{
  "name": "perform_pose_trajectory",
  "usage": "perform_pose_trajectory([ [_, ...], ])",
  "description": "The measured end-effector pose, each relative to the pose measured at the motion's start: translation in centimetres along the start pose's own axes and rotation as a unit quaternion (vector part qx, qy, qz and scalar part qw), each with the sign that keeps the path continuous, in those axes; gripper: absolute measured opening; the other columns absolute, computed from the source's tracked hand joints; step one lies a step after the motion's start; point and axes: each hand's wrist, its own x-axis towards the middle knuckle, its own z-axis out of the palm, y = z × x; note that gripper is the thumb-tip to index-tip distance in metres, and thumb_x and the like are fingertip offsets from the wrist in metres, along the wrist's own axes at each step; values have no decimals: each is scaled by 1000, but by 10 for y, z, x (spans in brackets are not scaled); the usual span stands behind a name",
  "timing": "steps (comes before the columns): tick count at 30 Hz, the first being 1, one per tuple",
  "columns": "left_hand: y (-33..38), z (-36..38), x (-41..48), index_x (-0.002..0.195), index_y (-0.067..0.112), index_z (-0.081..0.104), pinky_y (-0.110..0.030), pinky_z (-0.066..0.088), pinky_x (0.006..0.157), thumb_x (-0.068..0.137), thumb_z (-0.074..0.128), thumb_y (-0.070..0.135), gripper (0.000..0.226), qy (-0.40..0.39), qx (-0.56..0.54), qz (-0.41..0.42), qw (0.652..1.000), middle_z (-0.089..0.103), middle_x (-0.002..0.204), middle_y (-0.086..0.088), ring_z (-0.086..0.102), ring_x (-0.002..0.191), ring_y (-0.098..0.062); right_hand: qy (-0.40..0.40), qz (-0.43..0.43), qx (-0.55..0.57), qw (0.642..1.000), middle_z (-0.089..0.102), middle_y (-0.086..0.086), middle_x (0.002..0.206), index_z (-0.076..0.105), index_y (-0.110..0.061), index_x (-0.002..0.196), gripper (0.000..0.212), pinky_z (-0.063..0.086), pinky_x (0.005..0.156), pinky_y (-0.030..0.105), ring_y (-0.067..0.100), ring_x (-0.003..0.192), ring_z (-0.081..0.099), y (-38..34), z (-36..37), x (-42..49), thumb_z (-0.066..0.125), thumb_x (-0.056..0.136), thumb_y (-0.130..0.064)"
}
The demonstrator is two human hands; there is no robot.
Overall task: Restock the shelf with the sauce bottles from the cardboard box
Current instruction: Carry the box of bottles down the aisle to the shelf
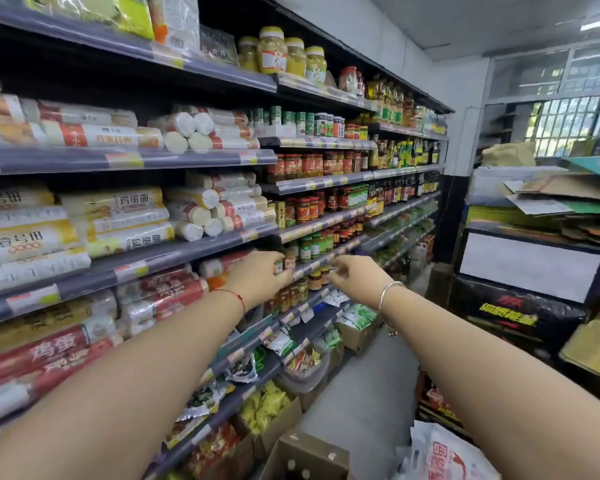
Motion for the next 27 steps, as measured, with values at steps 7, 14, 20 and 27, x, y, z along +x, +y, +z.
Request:
perform_pose_trajectory([
  [7, -32, 89, -16, 139, 12, 45, -35, 47, 95, 94, 48, 42, 54, -83, -7, -64, 994, 52, 140, -9, 56, 117, -26, -95, 43, 5, 995, 68, 12, 109, 60, -9, 116, 30, 49, 82, 34, 30, 98, 63, 66, 80, -22, 52, 92, -25],
  [14, -82, 188, -26, 130, 15, 53, -28, 47, 71, 93, 51, 38, 43, -164, -33, -121, 978, 59, 126, -9, 54, 122, -31, -160, 107, 31, 981, 67, 13, 114, 60, -12, 120, 34, 50, 90, 37, 30, 104, 61, 129, 165, -38, 52, 92, -28],
  [20, -136, 271, -19, 127, 13, 57, -29, 45, 90, 92, 54, 33, 40, -242, -30, -134, 960, 59, 132, -13, 57, 119, -29, -222, 207, 63, 951, 64, 11, 120, 54, -13, 128, 39, 44, 92, 28, 27, 110, 59, 175, 243, -40, 52, 93, -31],
  [27, -212, 354, 40, 120, 7, 61, -26, 43, 84, 92, 56, 26, 34, -340, -61, -120, 931, 64, 124, -14, 59, 113, -29, -252, 303, 34, 918, 66, 16, 116, 57, -10, 121, 33, 48, 91, 36, 31, 105, 62, 208, 330, -3, 45, 95, -26],
])
